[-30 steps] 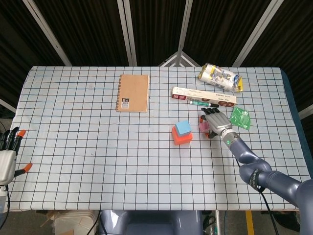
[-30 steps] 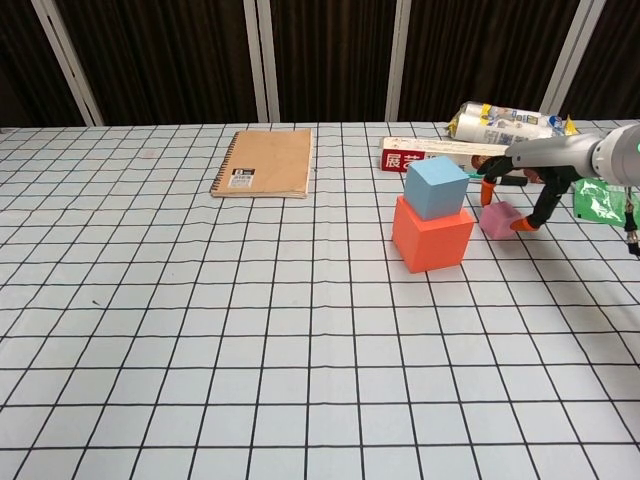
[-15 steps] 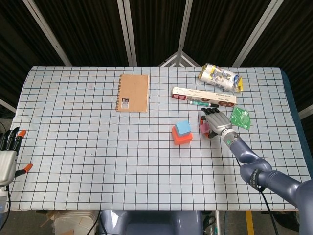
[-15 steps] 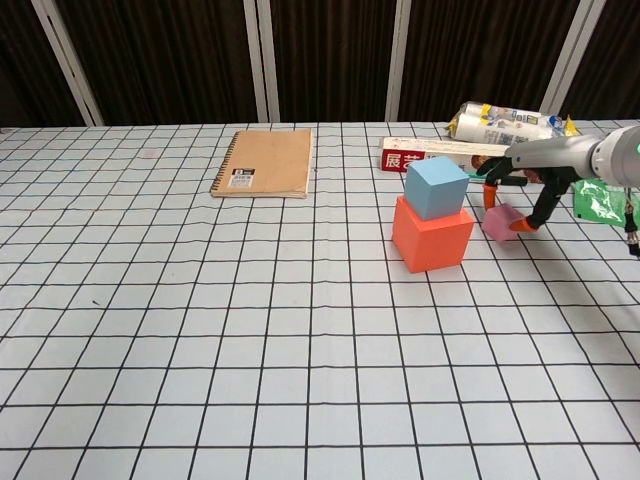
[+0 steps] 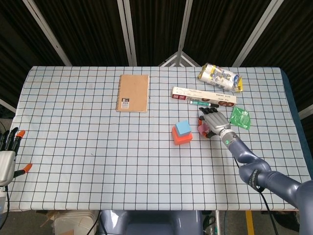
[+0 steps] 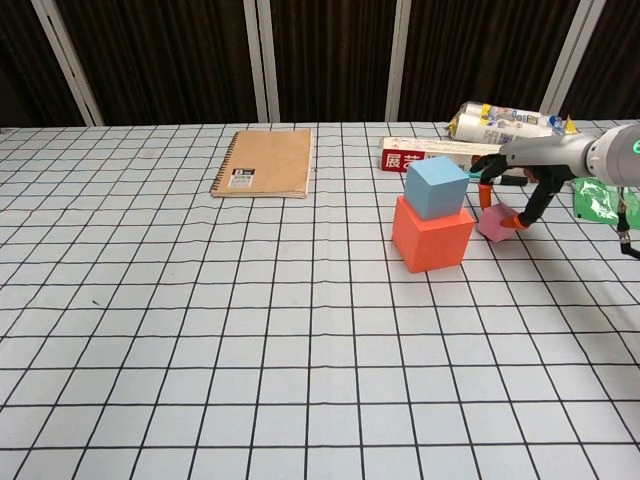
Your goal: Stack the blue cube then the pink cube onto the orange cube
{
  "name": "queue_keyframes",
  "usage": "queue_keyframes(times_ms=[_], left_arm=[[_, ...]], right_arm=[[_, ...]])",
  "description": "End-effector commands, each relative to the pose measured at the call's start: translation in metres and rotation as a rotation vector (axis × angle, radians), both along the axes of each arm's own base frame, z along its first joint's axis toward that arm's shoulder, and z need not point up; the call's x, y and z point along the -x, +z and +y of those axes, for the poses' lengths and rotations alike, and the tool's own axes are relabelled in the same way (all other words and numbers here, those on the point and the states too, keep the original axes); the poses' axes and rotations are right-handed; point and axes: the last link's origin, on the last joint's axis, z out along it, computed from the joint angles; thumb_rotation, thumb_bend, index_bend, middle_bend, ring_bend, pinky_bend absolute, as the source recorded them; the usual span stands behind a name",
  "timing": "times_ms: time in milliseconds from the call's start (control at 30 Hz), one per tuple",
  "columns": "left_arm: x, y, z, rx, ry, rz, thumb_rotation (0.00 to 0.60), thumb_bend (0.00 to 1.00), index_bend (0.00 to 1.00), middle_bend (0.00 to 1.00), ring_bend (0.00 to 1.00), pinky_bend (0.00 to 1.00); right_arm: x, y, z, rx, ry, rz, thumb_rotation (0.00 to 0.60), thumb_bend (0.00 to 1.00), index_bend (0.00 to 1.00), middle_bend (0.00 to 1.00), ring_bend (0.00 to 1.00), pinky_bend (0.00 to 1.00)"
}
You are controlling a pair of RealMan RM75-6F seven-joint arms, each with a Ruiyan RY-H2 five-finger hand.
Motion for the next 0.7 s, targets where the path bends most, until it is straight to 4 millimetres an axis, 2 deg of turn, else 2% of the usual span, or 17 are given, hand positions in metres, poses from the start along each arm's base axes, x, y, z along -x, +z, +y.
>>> queue_keyframes(times_ms=[33, 400, 700], left_arm=[[0.0, 0.0, 0.0, 0.002, -0.001, -0.001, 0.6, 0.11, 0.05, 0.0, 0.0, 0.0], [0.0, 0.003, -0.002, 0.002, -0.01, -0.014, 0.6, 0.11, 0.05, 0.0, 0.0, 0.0], [0.0, 0.007, -0.003, 0.005, -0.016, -0.035, 0.6, 0.11, 0.05, 0.0, 0.0, 0.0]], right_arm=[[-0.002, 0.003, 0.0, 0.005, 0.004, -0.006, 0.6, 0.43, 0.45, 0.0, 0.0, 0.0], [-0.011, 0.025, 0.002, 0.029, 0.024, 0.001, 0.6, 0.43, 0.45, 0.0, 0.0, 0.0], [-0.022, 0.072, -0.002, 0.09, 0.027, 0.063, 0.6, 0.43, 0.47, 0.0, 0.0, 0.0]])
